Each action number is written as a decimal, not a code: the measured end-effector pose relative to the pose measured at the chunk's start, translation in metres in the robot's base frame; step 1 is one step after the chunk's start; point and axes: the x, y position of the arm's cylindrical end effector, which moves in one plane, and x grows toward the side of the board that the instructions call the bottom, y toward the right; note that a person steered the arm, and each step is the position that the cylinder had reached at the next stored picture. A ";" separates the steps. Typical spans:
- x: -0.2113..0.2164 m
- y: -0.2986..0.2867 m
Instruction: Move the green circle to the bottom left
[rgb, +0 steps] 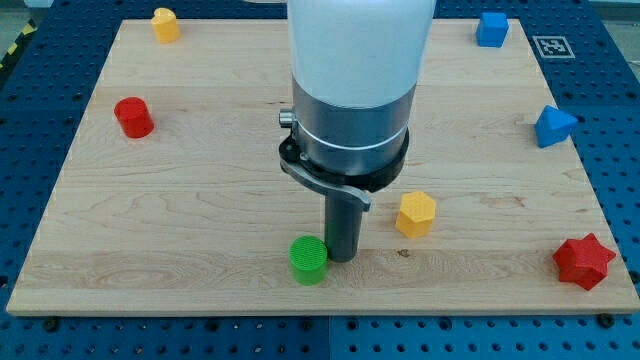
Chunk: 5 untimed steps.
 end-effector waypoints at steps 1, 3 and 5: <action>0.022 0.007; 0.005 -0.003; 0.009 -0.020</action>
